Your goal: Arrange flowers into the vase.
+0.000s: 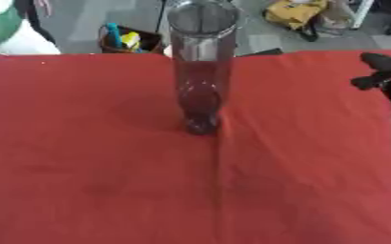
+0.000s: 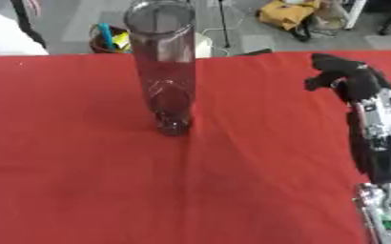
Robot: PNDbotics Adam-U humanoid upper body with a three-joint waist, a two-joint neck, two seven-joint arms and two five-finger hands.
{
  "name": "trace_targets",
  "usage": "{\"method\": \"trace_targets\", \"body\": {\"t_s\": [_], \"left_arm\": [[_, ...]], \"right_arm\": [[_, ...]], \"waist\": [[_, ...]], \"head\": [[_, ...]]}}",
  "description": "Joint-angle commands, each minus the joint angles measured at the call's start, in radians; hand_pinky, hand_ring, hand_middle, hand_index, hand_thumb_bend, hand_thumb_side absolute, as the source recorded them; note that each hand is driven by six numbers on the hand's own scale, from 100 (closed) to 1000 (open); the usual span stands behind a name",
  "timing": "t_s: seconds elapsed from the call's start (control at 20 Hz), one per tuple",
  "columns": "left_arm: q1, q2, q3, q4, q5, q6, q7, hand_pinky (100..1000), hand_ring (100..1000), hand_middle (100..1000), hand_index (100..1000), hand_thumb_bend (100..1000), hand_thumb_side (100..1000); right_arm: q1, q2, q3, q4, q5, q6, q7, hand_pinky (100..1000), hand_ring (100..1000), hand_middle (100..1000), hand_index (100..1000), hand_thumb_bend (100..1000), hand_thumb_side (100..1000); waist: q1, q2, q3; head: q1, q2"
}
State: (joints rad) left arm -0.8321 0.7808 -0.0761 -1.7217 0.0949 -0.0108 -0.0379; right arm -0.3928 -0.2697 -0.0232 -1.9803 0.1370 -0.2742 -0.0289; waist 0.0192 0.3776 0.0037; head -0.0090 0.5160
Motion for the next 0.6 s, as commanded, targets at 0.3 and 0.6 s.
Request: {"method": "trace_targets", "body": {"t_s": [0.3, 0.6], "left_arm": [[-0.131, -0.035, 0.009, 0.091, 0.144, 0.009, 0.224, 100, 100, 100, 100, 100, 669], [-0.218, -0.081, 0.001, 0.171, 0.163, -0.009, 0.302, 100, 100, 100, 100, 118, 680]], "right_arm": [[-0.025, -0.019, 0.013, -0.02, -0.024, -0.004, 0.016, 680, 843, 499, 733, 100, 1000], [-0.027, -0.017, 0.019, -0.02, -0.033, -0.003, 0.022, 680, 843, 499, 733, 100, 1000]], "waist": [[0.006, -0.025, -0.024], [0.006, -0.024, -0.038]], "head": [[0.022, -0.025], [0.041, -0.024]]}}
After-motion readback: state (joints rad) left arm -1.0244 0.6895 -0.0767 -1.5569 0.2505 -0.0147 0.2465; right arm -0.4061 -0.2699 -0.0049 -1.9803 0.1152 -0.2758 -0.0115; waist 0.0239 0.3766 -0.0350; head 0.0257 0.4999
